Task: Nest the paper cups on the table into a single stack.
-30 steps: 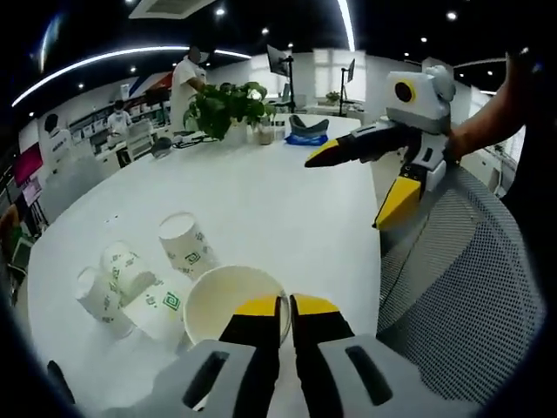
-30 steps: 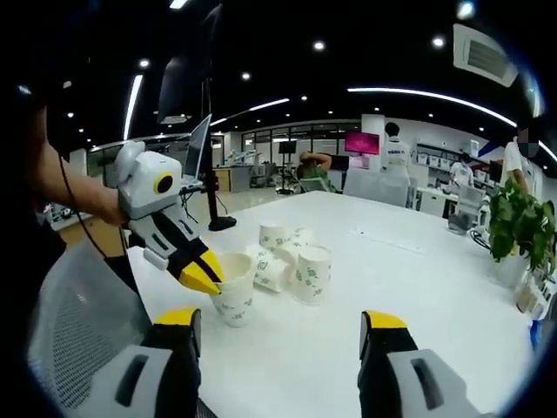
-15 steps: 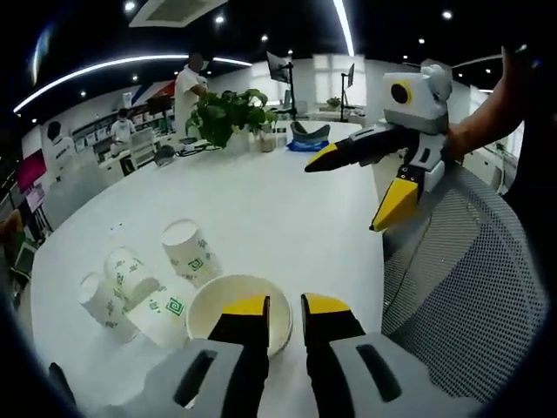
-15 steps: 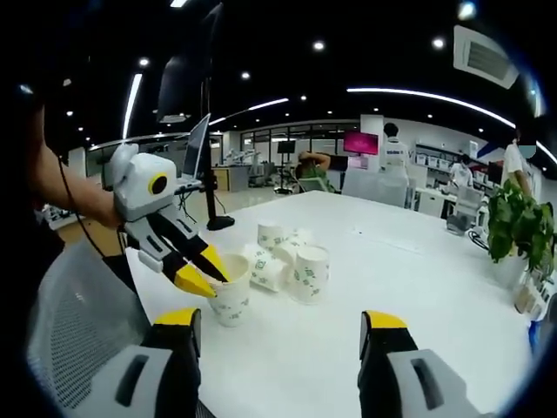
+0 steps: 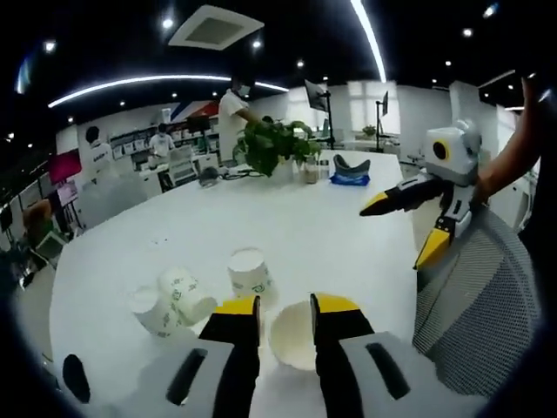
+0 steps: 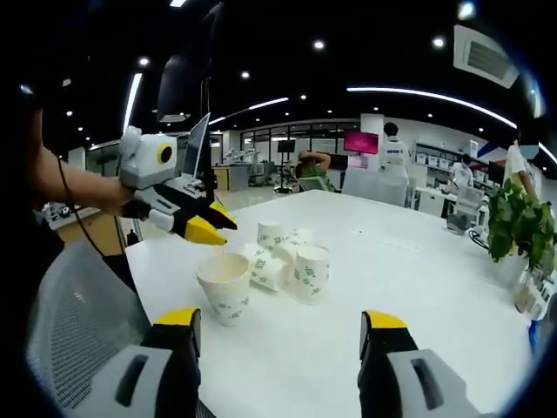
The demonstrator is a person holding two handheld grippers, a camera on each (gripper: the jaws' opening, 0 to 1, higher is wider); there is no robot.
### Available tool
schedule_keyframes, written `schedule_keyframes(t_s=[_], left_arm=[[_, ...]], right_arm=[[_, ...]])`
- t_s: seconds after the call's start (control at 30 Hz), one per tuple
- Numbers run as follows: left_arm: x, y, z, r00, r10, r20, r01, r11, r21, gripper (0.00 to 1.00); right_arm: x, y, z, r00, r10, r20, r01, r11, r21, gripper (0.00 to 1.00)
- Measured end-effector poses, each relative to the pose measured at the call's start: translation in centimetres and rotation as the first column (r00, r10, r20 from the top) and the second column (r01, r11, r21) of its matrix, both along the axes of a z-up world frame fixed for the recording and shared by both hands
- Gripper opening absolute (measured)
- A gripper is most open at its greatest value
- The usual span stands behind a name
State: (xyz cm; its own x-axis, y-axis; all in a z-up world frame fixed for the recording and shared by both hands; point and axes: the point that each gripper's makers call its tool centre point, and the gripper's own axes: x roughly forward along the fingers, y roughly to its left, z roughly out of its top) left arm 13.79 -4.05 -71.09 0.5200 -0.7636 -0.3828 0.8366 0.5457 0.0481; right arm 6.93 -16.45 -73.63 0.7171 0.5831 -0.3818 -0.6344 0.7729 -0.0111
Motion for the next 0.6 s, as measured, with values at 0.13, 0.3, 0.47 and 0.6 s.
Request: schedule_keyframes(t_s=[0.13, 0.3, 0.47, 0.6], left_arm=[[1.6, 1.5, -0.7, 0.998, 0.055, -0.027, -0.055, 0.998, -0.01, 0.21], [3.7, 3.5, -1.8, 0.99, 0.124, -0.07, -0.126, 0.991, -0.033, 0.19], [5.6, 4.9, -3.0, 0.972, 0.207, -0.114, -0.217, 0.973, -0.078, 0.18], [6.7, 5.6, -3.9, 0.952, 0.261, -0.16, -0.281, 0.953, -0.116, 0.17]], right_arm=[[0.0, 0.0, 0.0, 1.0, -0.004, -0.001, 0.004, 1.0, 0.0, 0.75], [0.1, -0.2, 0.1, 1.0, -0.015, 0.001, 0.015, 1.0, 0.005, 0.75], [0.1, -0.2, 0.0, 1.0, -0.014, -0.005, 0.014, 1.0, 0.004, 0.75], [0.1, -0.2, -0.1, 1.0, -0.013, -0.007, 0.013, 1.0, 0.003, 0.75]])
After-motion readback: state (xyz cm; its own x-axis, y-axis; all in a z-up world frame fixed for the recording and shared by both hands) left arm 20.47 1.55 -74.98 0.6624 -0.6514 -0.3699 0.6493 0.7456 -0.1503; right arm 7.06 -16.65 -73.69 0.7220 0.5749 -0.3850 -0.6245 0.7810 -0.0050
